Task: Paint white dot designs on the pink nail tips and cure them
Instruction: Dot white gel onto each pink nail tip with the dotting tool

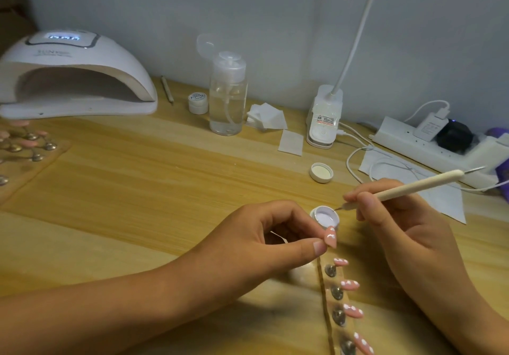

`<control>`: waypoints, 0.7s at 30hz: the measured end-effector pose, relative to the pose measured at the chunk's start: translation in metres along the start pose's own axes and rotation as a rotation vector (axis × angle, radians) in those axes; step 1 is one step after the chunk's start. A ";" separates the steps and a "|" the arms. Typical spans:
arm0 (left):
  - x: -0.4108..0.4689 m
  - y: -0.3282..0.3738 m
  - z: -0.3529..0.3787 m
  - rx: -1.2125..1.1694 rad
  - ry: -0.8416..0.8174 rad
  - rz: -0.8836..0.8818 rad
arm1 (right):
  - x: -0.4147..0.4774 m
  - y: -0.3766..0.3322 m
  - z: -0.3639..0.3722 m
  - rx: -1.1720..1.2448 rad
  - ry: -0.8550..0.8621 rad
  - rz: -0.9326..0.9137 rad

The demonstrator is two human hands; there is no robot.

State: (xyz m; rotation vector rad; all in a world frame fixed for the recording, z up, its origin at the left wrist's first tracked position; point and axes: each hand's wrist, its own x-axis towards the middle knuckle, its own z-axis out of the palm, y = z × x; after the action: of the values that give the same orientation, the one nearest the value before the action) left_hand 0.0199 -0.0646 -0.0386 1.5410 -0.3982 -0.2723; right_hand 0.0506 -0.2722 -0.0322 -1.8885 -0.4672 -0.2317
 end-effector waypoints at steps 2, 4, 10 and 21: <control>0.000 0.000 0.000 -0.001 0.000 -0.001 | 0.000 0.001 0.002 -0.089 -0.036 -0.034; 0.000 0.000 0.000 -0.004 -0.003 -0.003 | 0.000 0.001 0.004 -0.155 -0.061 -0.076; 0.001 -0.002 0.000 0.020 -0.003 -0.012 | 0.002 0.002 0.005 -0.229 -0.105 -0.137; 0.001 0.000 0.001 -0.014 -0.002 0.007 | 0.000 0.001 0.004 -0.074 -0.027 -0.037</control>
State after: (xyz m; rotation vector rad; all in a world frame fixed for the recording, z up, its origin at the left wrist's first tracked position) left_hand 0.0201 -0.0659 -0.0384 1.5257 -0.4021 -0.2711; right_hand 0.0506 -0.2683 -0.0343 -1.9589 -0.5188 -0.2513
